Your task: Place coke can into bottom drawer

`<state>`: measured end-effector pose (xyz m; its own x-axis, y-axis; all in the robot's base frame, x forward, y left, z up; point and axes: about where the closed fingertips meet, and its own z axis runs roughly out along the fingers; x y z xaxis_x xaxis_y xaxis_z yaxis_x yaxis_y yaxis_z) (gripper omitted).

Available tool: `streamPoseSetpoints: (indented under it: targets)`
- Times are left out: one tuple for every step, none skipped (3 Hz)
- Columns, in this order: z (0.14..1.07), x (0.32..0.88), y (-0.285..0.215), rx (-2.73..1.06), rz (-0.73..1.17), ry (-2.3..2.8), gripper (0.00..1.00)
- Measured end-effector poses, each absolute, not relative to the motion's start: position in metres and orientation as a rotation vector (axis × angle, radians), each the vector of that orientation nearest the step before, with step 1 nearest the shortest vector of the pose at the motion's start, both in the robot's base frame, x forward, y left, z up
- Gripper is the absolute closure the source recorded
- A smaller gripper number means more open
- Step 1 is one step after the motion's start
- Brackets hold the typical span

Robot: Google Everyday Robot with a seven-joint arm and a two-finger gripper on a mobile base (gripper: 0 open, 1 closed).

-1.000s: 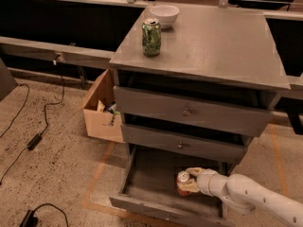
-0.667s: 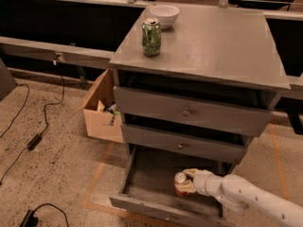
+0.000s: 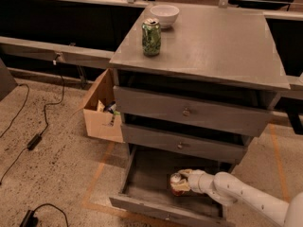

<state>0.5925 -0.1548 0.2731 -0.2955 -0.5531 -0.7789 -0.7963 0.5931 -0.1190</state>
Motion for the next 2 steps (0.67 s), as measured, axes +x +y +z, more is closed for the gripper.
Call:
streamPoseSetpoints:
  targets:
    - [0.244,0.602,-0.146,-1.096,0.402,1.995,0.82]
    - [0.223,0.606,-0.139,-1.101,0.419,2.004,0.59]
